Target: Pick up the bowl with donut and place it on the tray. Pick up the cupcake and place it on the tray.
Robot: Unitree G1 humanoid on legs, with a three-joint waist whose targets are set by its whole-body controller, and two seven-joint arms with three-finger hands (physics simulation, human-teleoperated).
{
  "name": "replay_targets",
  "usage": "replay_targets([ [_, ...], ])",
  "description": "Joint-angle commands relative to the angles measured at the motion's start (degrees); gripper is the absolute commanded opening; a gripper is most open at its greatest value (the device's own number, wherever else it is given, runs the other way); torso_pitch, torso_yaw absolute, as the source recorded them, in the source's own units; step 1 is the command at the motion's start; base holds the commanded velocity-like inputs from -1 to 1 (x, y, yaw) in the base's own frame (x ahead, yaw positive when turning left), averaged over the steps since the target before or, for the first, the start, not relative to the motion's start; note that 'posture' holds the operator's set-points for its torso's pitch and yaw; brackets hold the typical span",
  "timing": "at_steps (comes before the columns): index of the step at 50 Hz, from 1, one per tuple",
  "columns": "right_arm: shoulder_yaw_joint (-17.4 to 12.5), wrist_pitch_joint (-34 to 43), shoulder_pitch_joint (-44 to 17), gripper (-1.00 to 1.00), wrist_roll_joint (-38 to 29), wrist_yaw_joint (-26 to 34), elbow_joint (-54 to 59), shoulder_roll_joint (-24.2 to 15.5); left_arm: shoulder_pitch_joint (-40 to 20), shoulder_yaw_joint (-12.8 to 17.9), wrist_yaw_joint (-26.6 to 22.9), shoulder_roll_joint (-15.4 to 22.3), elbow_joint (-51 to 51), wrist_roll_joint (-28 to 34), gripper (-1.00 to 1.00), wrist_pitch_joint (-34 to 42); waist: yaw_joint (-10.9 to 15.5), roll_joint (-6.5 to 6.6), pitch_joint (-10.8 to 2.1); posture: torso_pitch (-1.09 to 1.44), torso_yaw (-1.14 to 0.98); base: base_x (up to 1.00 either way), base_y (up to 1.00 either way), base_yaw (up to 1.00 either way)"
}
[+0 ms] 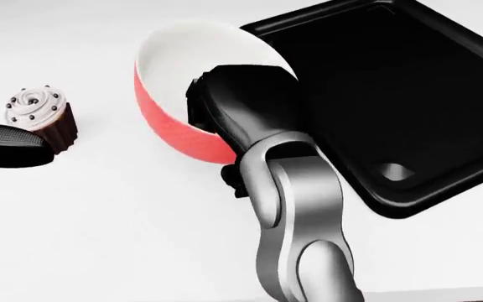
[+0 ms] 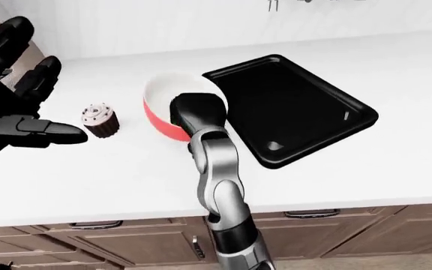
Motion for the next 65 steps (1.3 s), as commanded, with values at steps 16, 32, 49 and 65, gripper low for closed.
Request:
replay_targets([
  [16, -1.0, 0.7, -9.6, -1.0, -3.1, 11.8, -13.7, 1.5, 0.7, -4.4, -10.0, 0.1, 3.3, 18.3, 1.0, -5.9, 0.2, -0.07, -0.45, 0.0, 0.0, 0.0, 0.0, 0.0],
  [32, -5.2, 1.8, -20.9, -1.0, -4.6, 20.4, -19.1, -3.4, -2.4, -10.9, -26.9, -6.7, 12.6, 47.1, 1.0, -10.2, 0.9, -1.21, -0.14, 0.0, 0.0, 0.0, 0.0, 0.0],
  [49, -4.8, 3.4, -22.7, -1.0, -5.1, 22.6, -20.1, -3.2, -7.6, -17.3, -36.5, -12.8, 25.4, 69.5, 1.0, -18.6, 1.1, -1.97, -0.47, 0.0, 0.0, 0.0, 0.0, 0.0],
  [65, -5.3, 2.9, -23.1, -1.0, -5.0, 22.9, -20.3, -3.6, -11.1, -18.2, -41.1, -16.5, 36.1, 81.8, 1.0, -24.0, 0.9, -2.16, -0.72, 0.0, 0.0, 0.0, 0.0, 0.0],
])
